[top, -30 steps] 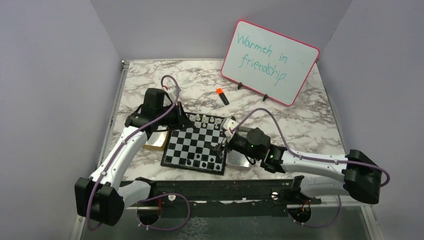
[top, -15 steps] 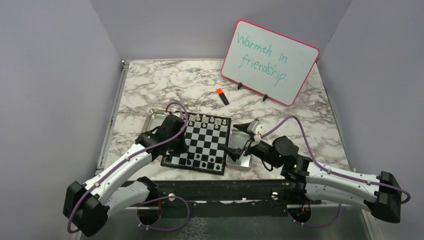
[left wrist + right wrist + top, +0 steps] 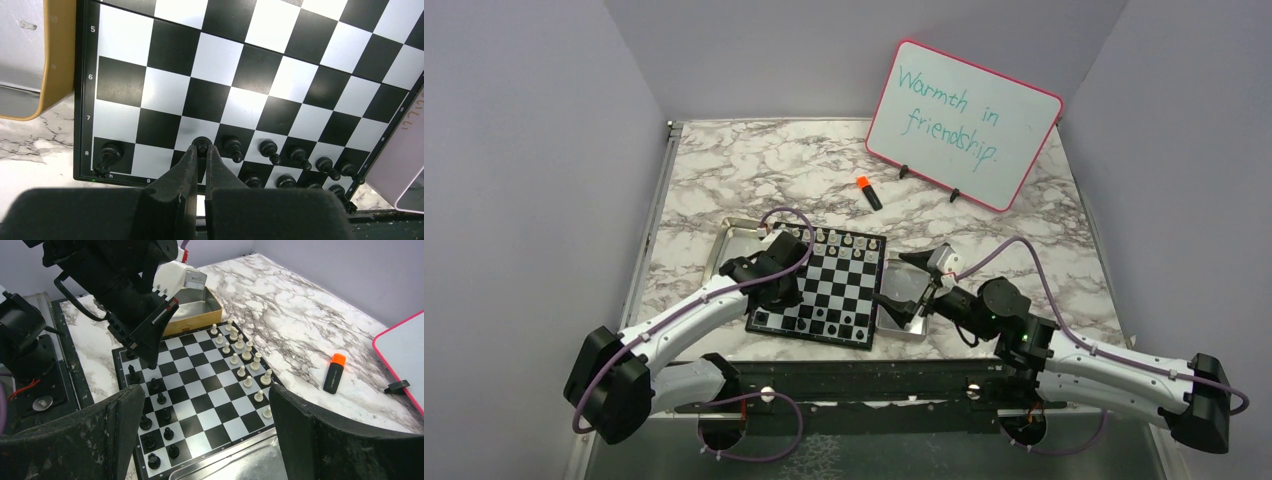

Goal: Set up the chess pieces on the board
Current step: Place the chess piece on the chessboard.

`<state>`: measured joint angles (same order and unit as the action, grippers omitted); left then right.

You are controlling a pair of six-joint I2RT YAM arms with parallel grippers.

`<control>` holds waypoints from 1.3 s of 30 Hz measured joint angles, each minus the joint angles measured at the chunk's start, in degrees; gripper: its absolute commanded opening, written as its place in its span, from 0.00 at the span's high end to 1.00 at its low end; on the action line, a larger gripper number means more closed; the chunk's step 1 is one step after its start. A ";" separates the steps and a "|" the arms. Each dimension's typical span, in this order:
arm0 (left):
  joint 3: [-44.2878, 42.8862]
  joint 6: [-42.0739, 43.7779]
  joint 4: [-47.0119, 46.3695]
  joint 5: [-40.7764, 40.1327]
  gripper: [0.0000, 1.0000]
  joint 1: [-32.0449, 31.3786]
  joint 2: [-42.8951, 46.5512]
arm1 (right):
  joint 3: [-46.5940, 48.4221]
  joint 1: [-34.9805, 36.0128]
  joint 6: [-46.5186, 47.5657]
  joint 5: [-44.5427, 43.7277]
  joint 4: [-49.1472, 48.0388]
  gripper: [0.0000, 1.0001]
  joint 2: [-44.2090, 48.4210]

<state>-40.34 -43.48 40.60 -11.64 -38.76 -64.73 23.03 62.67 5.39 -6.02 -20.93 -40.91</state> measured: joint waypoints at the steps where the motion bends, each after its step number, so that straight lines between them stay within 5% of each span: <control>1: 0.00 0.00 -0.22 -0.28 0.93 0.00 -0.07 | 0.00 0.00 0.02 -0.11 0.22 0.00 0.22; 24: 1.68 0.00 -3.21 -0.76 0.91 0.00 -3.02 | 0.00 0.00 0.90 -1.46 1.36 0.00 2.03; 39: 1.68 -0.02 -3.21 -0.74 0.80 -0.35 -3.13 | 0.02 0.00 1.18 -1.49 1.33 0.00 0.52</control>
<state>-38.65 -43.51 37.39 -12.38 -39.11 -67.85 23.05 62.67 6.57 -7.51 -19.59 -40.38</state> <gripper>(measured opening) 0.196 0.998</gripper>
